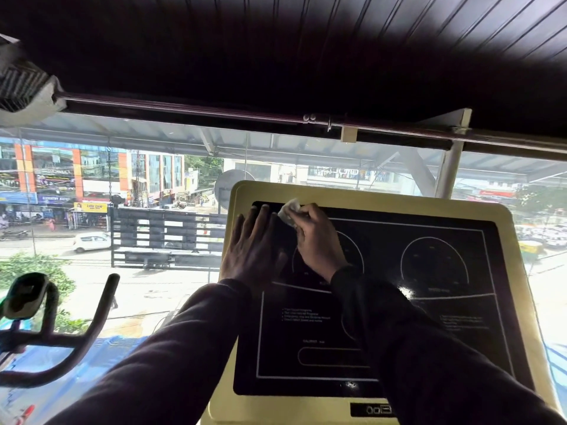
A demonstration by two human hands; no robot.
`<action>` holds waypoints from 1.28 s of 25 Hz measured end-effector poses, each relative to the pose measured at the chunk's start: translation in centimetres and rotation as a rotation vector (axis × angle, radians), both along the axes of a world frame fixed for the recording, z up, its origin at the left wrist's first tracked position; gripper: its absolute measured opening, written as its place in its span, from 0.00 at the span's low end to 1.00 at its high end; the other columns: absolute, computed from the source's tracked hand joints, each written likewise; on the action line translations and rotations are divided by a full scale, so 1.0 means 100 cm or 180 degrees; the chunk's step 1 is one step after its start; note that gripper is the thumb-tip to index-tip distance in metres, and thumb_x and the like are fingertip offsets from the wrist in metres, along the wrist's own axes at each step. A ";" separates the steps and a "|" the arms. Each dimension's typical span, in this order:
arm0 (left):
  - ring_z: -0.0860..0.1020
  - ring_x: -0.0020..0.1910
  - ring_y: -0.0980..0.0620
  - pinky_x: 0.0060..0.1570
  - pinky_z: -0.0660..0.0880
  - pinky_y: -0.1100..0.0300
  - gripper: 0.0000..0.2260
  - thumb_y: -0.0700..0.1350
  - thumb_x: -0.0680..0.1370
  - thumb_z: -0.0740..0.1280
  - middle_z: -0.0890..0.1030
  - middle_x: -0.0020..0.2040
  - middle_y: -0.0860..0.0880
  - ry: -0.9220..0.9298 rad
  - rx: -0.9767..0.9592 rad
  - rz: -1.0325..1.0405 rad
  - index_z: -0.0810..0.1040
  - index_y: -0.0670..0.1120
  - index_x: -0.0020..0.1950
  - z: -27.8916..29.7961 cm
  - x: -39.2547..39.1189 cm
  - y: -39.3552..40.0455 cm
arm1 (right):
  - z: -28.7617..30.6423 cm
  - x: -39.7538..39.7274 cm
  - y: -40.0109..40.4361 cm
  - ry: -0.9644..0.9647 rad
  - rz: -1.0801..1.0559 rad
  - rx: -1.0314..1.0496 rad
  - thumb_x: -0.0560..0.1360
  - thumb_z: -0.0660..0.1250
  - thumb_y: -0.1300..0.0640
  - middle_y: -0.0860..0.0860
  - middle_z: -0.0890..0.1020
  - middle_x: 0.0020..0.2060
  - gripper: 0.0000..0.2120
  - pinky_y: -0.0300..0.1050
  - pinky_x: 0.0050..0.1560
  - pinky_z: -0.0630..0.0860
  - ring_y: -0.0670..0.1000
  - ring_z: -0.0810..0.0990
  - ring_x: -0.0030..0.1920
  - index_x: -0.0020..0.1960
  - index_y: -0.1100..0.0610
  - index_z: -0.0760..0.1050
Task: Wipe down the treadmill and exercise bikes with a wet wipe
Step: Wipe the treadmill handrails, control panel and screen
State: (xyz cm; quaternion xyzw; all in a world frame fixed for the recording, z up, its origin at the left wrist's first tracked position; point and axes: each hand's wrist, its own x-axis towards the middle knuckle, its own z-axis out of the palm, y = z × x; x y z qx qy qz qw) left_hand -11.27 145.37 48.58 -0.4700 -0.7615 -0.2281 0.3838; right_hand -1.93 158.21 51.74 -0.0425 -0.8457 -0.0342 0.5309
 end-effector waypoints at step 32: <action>0.52 0.79 0.44 0.77 0.39 0.57 0.29 0.52 0.80 0.48 0.60 0.79 0.44 -0.0175 -0.0119 -0.0774 0.63 0.40 0.77 -0.060 0.011 -0.031 | -0.108 0.048 -0.065 -0.0303 0.0007 -0.0575 0.79 0.63 0.62 0.54 0.76 0.47 0.14 0.41 0.43 0.73 0.50 0.75 0.44 0.63 0.57 0.78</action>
